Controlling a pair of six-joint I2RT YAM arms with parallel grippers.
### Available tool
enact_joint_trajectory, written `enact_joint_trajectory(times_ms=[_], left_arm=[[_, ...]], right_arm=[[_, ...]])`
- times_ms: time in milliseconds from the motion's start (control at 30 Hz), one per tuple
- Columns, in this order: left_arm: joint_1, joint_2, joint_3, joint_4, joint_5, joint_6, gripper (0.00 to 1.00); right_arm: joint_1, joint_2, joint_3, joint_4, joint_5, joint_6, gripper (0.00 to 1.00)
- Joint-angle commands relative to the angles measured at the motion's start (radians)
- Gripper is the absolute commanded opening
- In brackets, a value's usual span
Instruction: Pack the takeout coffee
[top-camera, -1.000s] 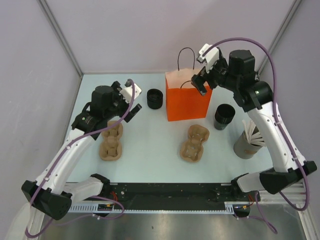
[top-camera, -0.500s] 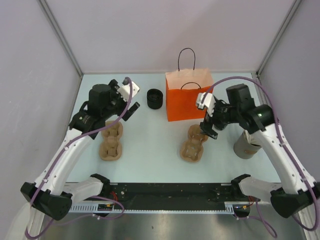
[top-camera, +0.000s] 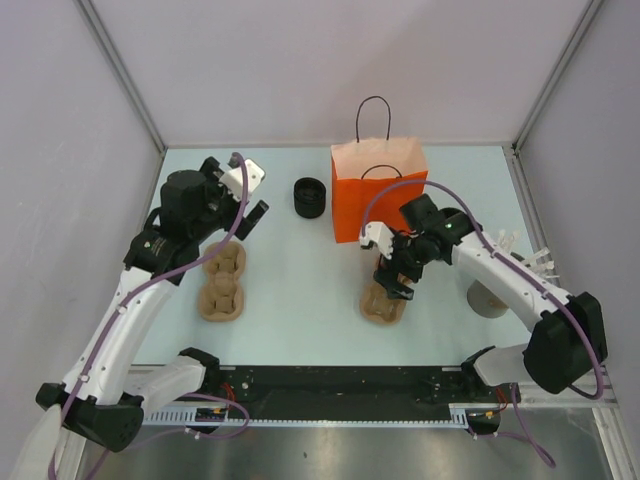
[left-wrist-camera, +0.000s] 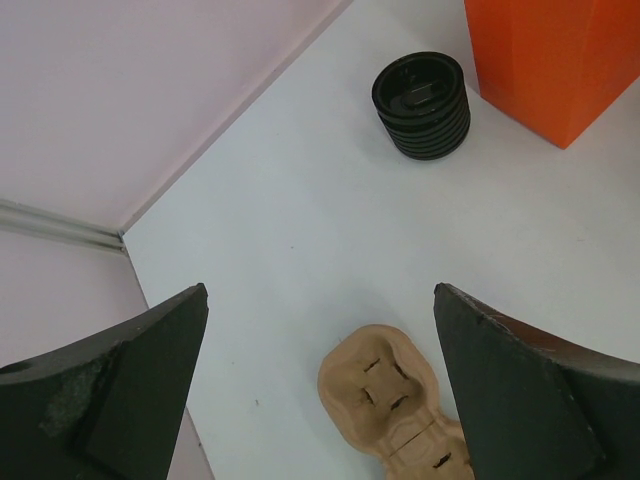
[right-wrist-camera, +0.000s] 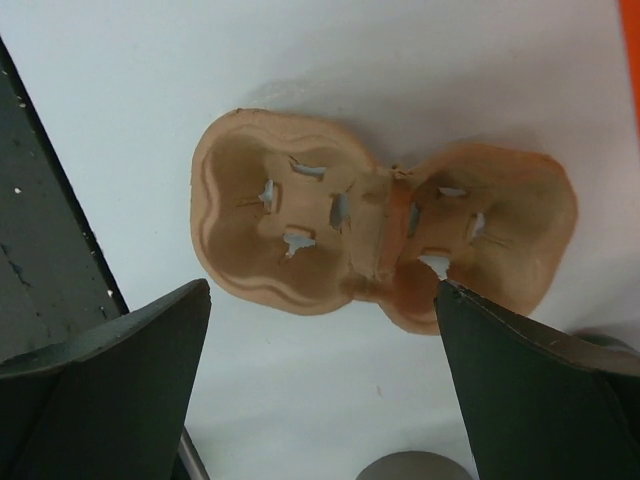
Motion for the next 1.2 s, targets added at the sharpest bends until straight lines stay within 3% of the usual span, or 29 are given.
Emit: enact_joint_trajectory(times_ms=[0,233,500,700,1067,1167], left_arm=[[0.018,-0.019,0.017,0.015,-0.017,-0.035,1.00],[0.029,-0.025,0.004,0.018,-0.017,-0.041,1.00],[0.034,-0.027,0.000,0.021,-0.012,-0.045,1.00],[0.034,-0.027,0.001,0.018,-0.009,-0.047,0.99],[0.034,-0.025,0.009,0.015,0.000,-0.050,1.00],[0.034,-0.024,0.010,0.015,0.000,-0.050,1.00]], right_arm=[[0.044,0.043,-0.062,0.142,0.080,0.034,1.00],[0.058,0.143,-0.100,0.272,0.161,0.083,1.00],[0.061,0.212,-0.108,0.292,0.184,0.083,0.96],[0.061,0.216,-0.117,0.281,0.198,0.080,0.84],[0.081,0.224,-0.126,0.240,0.172,0.060,0.53],[0.087,0.213,-0.126,0.238,0.177,0.063,0.40]])
